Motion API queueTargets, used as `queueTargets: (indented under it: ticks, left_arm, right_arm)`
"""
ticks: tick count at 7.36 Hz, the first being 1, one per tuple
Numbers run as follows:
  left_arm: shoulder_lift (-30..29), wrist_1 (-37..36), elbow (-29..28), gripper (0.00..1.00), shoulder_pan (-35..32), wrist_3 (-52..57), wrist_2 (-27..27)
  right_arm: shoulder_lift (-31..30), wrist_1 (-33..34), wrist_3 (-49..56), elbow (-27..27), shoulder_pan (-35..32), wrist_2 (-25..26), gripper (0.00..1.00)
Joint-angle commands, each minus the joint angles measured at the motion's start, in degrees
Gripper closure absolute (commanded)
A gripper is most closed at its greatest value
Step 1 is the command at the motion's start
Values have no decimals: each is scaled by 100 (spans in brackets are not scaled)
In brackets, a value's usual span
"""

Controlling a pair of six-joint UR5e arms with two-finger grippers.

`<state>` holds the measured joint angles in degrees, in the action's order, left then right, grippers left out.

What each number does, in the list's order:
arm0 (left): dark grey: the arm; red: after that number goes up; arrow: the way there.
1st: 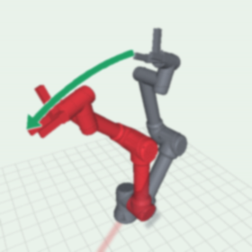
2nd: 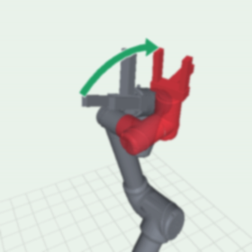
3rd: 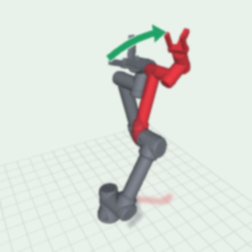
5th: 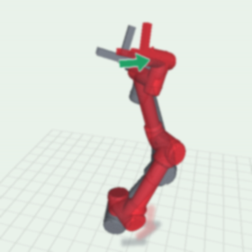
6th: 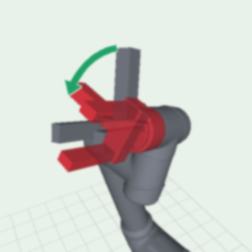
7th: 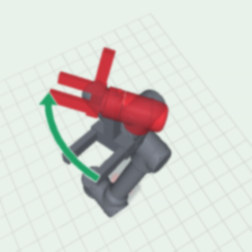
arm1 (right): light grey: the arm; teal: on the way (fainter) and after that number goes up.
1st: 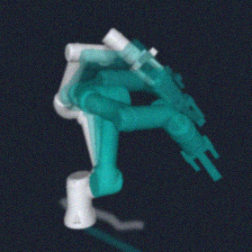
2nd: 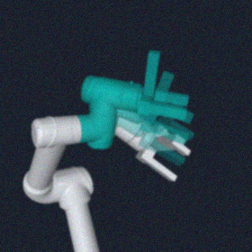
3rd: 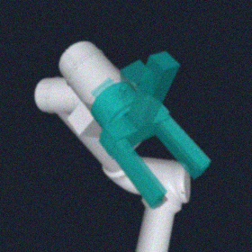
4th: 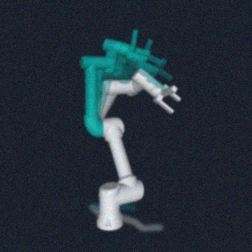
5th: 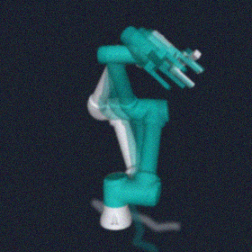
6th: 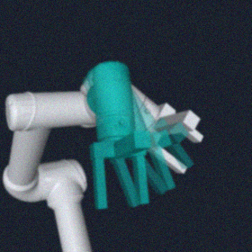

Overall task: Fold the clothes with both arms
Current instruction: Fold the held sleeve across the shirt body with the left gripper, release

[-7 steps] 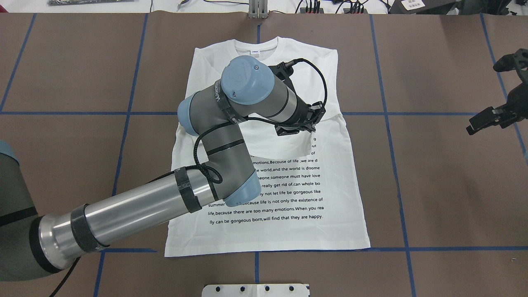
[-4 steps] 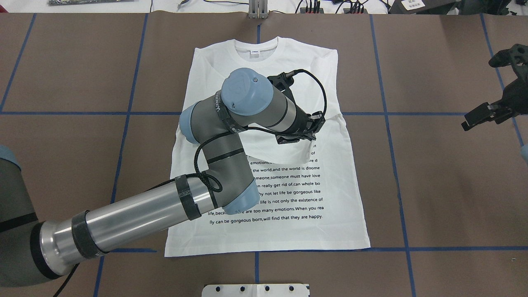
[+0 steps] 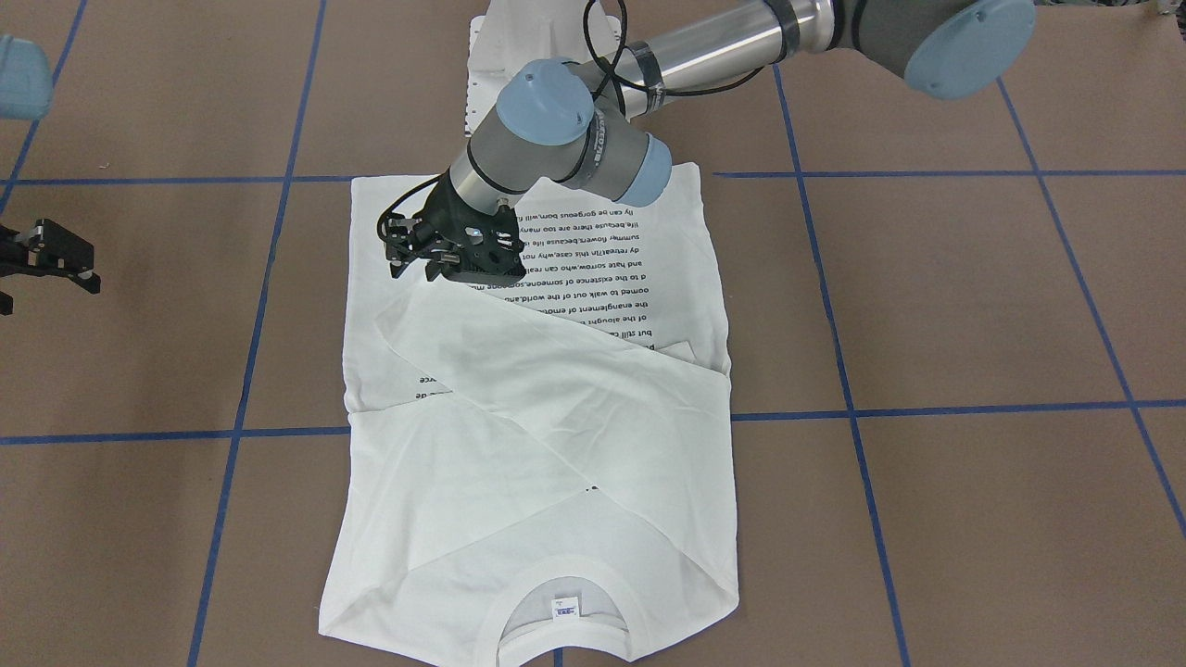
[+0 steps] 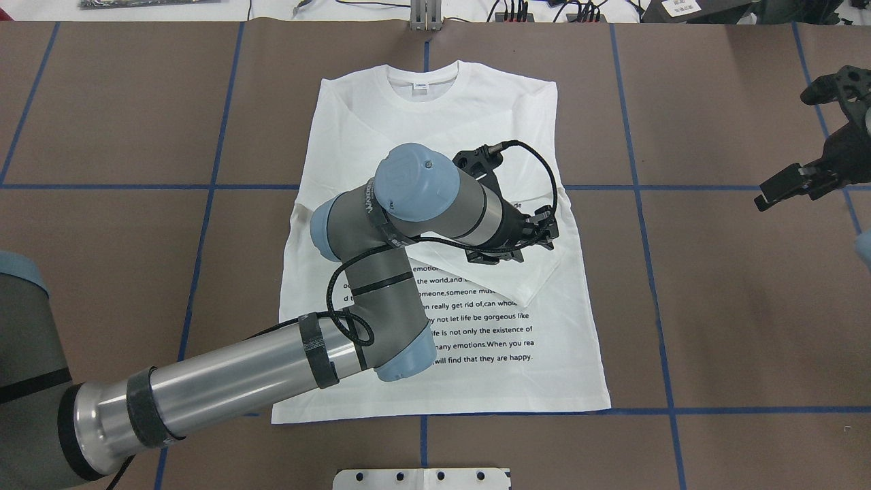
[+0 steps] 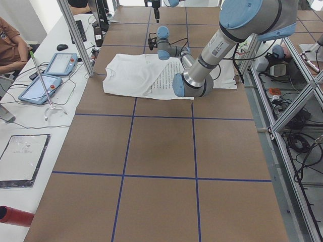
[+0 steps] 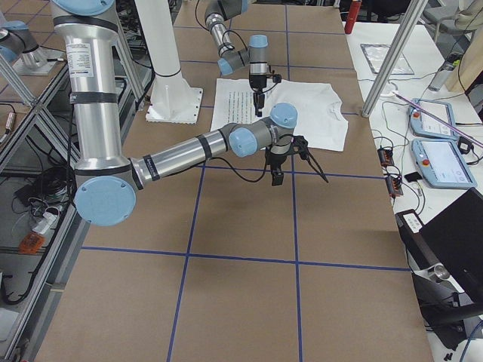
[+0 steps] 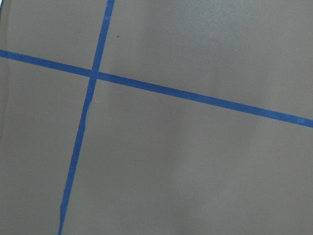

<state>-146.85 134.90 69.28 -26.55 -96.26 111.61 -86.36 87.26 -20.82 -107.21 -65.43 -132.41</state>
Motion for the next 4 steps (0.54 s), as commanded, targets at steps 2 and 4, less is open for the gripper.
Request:
queueTargets:
  ticks: [2, 4]
  left_arm:
    - [620, 37, 646, 4, -104, 37, 10]
    - [1462, -339, 1513, 2, -332, 54, 45]
  right_arm:
    - [23, -16, -36, -45, 4, -100, 0]
    - [40, -635, -969, -90, 265, -101, 0]
